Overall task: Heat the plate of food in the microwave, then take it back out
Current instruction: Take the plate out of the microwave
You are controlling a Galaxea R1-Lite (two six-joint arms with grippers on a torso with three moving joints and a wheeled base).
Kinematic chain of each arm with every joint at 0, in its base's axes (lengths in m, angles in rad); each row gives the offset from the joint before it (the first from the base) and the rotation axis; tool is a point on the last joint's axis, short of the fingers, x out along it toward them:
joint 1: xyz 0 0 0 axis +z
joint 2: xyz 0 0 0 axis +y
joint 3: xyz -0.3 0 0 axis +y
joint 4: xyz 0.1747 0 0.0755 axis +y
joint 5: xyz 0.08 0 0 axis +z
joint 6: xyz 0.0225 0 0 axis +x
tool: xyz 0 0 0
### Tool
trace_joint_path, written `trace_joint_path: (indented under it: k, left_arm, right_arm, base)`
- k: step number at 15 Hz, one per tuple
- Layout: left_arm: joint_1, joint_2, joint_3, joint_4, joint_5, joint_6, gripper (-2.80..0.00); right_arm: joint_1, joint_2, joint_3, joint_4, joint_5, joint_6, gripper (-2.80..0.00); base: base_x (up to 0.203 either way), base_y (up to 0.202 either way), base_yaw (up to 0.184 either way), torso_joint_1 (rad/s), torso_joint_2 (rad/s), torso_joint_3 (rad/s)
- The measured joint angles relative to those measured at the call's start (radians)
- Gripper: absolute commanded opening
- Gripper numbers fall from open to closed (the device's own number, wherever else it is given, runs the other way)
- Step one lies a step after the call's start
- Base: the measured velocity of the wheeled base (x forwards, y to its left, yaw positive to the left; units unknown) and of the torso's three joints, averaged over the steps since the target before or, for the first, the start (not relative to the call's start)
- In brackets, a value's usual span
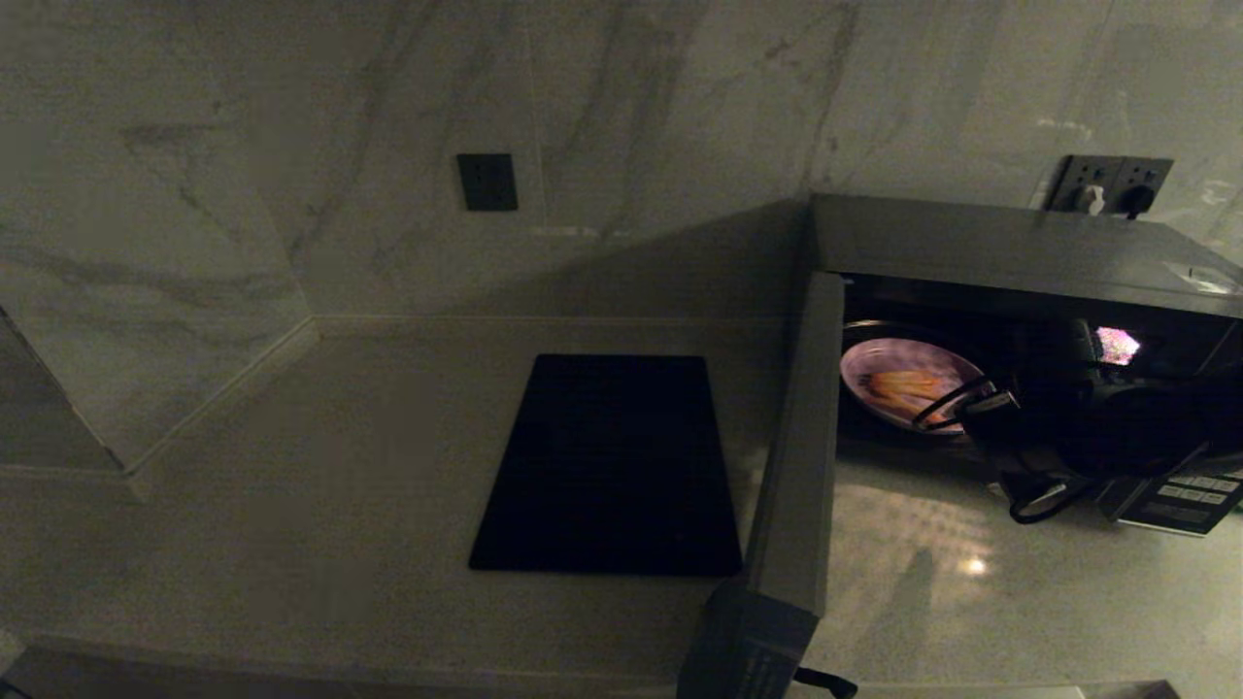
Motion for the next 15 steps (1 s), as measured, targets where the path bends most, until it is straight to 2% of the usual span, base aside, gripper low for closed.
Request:
trace_joint_path:
  k: [3, 10, 15]
  left_arm:
    - [0.000, 0.000, 0.000, 0.000, 0.000, 0.000, -2.80]
    - [0.000, 0.000, 0.000, 0.000, 0.000, 0.000, -2.80]
    - [0.000, 0.000, 0.000, 0.000, 0.000, 0.000, -2.80]
  right_arm:
    - [0.003, 0.021, -0.025, -0.001, 0.000, 0.029, 0.00]
    - [0.007, 0.066, -0.127, 0.004, -0.002, 0.041, 0.00]
    - [0.013, 0.099, -0.176, 0.046, -0.058, 0.041, 0.00]
  base:
    - [0.000, 0.000, 0.000, 0.000, 0.00, 0.000]
    - [0.000, 0.000, 0.000, 0.000, 0.00, 0.000]
    - [0.000, 0.000, 0.000, 0.000, 0.00, 0.000]
